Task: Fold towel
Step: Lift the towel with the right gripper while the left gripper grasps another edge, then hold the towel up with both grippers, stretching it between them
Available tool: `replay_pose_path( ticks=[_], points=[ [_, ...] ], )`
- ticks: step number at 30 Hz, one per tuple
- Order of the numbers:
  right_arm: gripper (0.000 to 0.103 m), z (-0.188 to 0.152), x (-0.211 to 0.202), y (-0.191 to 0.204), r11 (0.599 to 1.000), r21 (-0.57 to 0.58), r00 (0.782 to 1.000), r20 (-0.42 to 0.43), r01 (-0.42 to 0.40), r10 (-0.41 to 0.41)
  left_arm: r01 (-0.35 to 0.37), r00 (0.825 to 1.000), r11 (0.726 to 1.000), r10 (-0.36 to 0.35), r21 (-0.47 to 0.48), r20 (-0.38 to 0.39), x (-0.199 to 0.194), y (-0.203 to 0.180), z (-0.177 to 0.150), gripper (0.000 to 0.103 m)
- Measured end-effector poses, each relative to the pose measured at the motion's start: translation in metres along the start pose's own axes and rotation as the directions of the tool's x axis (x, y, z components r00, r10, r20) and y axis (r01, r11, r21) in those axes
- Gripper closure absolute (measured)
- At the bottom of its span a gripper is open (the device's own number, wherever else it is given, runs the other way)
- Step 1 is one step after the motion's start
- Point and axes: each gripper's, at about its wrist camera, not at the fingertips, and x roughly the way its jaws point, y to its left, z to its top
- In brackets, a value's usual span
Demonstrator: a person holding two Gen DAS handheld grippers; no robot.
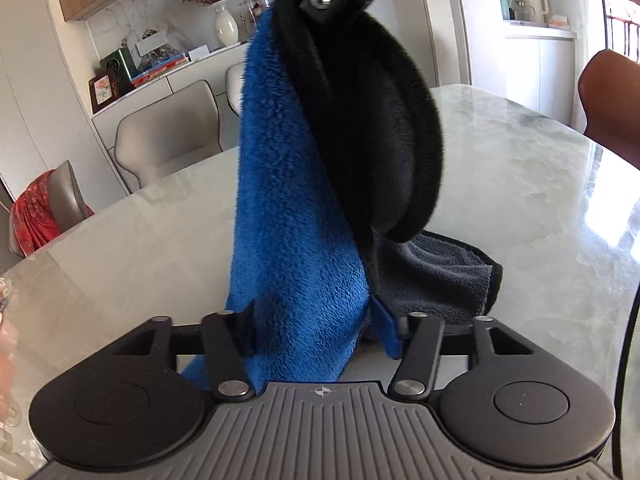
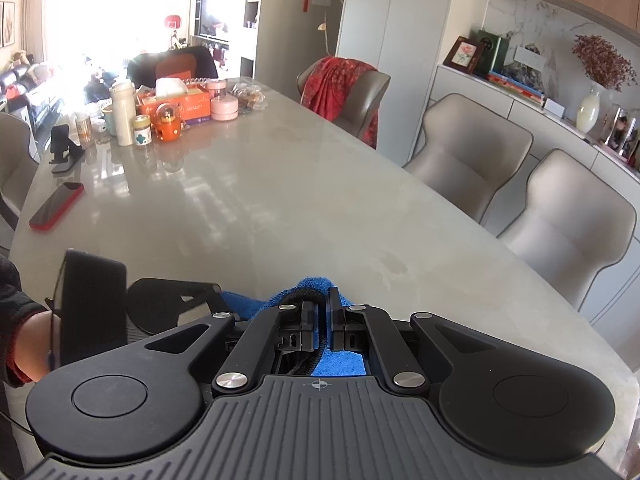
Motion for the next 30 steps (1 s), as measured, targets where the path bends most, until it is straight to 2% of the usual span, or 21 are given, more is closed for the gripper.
replay_pose_path(
  ticks=[3,6,14,21,30],
  points=[
    [0.100,-0.002,-0.003,-0.002,1.000,0.015,1.000,-0.001,0.010,-0.010,0.000,1.000,1.000,0.000,-0.031,-0.011,0.000,0.012,0.001,0.091],
    [0.100,-0.006,-0.008,-0.006,0.998,0.046,0.999,0.012,0.031,-0.031,-0.024,1.000,0.998,0.024,-0.052,0.000,-0.006,0.028,0.004,0.094],
    [0.100,-0.008,-0.032,-0.015,0.990,0.116,0.994,0.067,0.079,-0.087,-0.077,0.992,0.997,0.074,0.020,0.103,-0.047,0.055,0.026,0.095],
    [0.100,-0.006,-0.071,0.002,0.987,0.108,0.983,0.123,0.122,-0.135,-0.048,0.990,0.986,0.025,0.157,0.142,-0.089,0.054,0.035,0.095],
    [0.100,-0.002,-0.111,0.031,0.979,0.092,0.969,0.153,0.180,-0.193,-0.027,0.982,0.970,-0.020,0.241,0.189,-0.131,0.049,0.038,0.093]
  ],
)
